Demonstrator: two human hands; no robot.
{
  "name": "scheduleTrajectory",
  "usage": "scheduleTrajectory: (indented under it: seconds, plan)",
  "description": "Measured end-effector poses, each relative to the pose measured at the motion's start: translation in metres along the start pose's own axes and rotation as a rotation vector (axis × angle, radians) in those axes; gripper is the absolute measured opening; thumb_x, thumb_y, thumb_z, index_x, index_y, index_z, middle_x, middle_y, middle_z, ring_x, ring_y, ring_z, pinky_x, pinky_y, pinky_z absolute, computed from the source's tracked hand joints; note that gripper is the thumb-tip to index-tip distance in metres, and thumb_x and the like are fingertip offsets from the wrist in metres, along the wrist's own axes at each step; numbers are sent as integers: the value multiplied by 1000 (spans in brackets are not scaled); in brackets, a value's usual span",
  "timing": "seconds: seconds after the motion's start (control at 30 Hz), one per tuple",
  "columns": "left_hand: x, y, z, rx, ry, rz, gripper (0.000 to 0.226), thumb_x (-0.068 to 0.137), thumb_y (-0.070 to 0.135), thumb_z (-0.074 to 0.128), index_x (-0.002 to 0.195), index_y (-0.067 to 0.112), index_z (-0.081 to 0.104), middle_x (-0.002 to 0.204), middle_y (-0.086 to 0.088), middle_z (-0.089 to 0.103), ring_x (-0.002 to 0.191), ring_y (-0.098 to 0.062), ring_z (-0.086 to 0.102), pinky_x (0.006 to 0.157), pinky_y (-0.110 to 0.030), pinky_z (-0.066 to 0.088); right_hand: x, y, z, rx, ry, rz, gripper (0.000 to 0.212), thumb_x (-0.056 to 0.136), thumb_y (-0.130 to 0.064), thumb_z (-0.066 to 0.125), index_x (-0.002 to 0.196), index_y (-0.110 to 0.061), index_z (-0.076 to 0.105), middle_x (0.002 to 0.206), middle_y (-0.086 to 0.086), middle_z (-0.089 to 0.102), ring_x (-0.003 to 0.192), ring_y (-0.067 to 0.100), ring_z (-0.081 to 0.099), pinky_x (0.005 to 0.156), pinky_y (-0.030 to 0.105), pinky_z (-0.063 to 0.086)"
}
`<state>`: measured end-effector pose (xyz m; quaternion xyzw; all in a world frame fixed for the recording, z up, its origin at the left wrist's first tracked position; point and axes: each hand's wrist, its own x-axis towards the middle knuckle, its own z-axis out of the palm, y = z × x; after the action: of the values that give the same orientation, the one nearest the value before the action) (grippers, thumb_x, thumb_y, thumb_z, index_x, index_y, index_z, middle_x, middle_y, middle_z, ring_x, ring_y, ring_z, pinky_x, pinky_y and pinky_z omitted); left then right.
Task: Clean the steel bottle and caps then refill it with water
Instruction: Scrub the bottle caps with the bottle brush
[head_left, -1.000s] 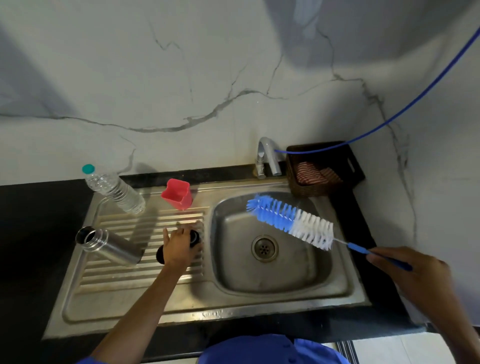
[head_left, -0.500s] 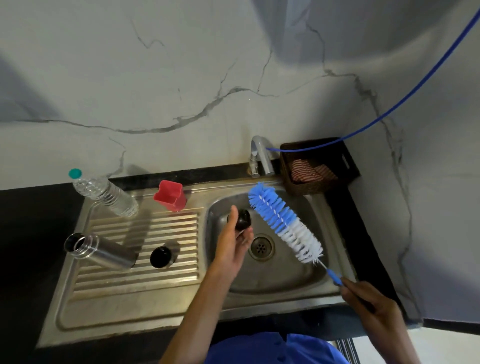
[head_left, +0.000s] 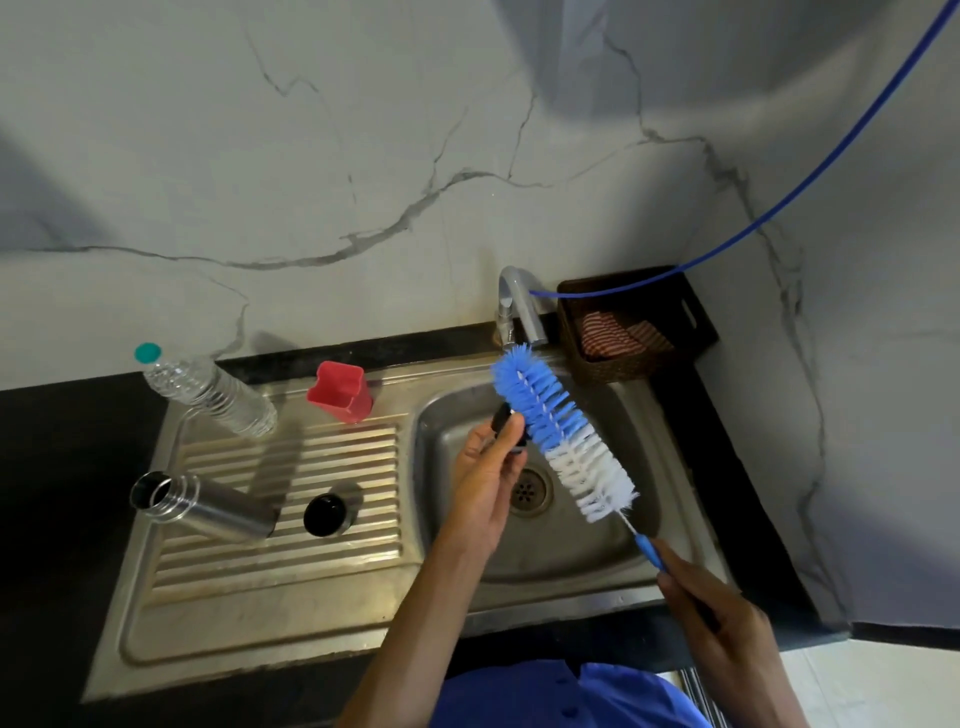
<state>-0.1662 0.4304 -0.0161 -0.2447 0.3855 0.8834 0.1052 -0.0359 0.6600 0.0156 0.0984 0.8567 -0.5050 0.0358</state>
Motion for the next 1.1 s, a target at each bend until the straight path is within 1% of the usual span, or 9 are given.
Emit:
scheduleTrajectory:
  seconds: [0.13,0.2,0.33,0.43,0.53,0.63,0.73,0.9,1.1]
  plan:
    - [-5,9,-5,305,-75,132,53,74,11,87,121,0,66,113,-12,79,105,-20,75,98,-36,59,0,1,12,0,41,-8,44,85,7,72,122,-16,71,91,-40,69,86,-27,59,77,-5,39]
    - [-9,3,-4,430,-123,163,63,65,11,92,120,-5,65,113,-14,79,108,-26,75,101,-41,58,6,-1,13,-2,66,-15,42,87,4,72,119,-22,73,95,-39,70,92,-24,60,81,-4,39]
    - [-6,25,-10,259,36,191,51,68,26,90,109,5,69,106,-11,79,96,-19,73,85,-30,57,9,4,8,-73,38,14,47,91,-16,73,115,-55,70,108,-27,73,103,-8,66,87,7,46]
    - [2,36,-14,-8,92,128,20,78,27,86,92,16,78,101,-9,78,87,-14,71,75,-24,57,4,8,17,-97,-17,-1,61,90,-17,74,115,-70,61,102,-22,74,91,-2,69,80,13,49]
    - [-5,20,-6,-132,89,2,36,78,27,89,106,9,77,113,-18,75,83,-15,67,69,-19,59,6,4,21,-81,-12,22,54,90,-26,72,110,-75,59,106,-28,72,98,-7,68,84,12,50]
    - [-18,-11,3,-107,79,-92,63,80,30,91,125,-6,66,124,-29,68,82,-14,63,71,-20,58,14,-3,17,-74,39,38,37,89,-40,66,107,-72,62,106,-31,72,102,-9,66,86,9,48]
    - [-24,-22,14,-39,155,-115,37,79,23,88,105,6,68,106,-21,73,72,-11,60,65,-20,52,15,-9,16,-83,55,14,40,92,-36,65,109,-72,60,104,-25,74,99,-10,66,82,6,47]
    - [-12,4,-1,30,196,14,26,82,23,84,96,13,65,84,-3,68,68,-7,57,67,-23,47,1,-2,17,-179,-5,24,56,94,-32,67,114,-81,49,101,-15,73,91,8,71,80,36,56]
    - [-24,-7,-3,279,57,-2,46,60,39,93,81,14,61,74,-3,67,72,-13,60,77,-30,49,13,-10,14,-154,-13,49,56,97,-31,65,104,-84,49,83,-34,66,69,0,60,68,31,54]
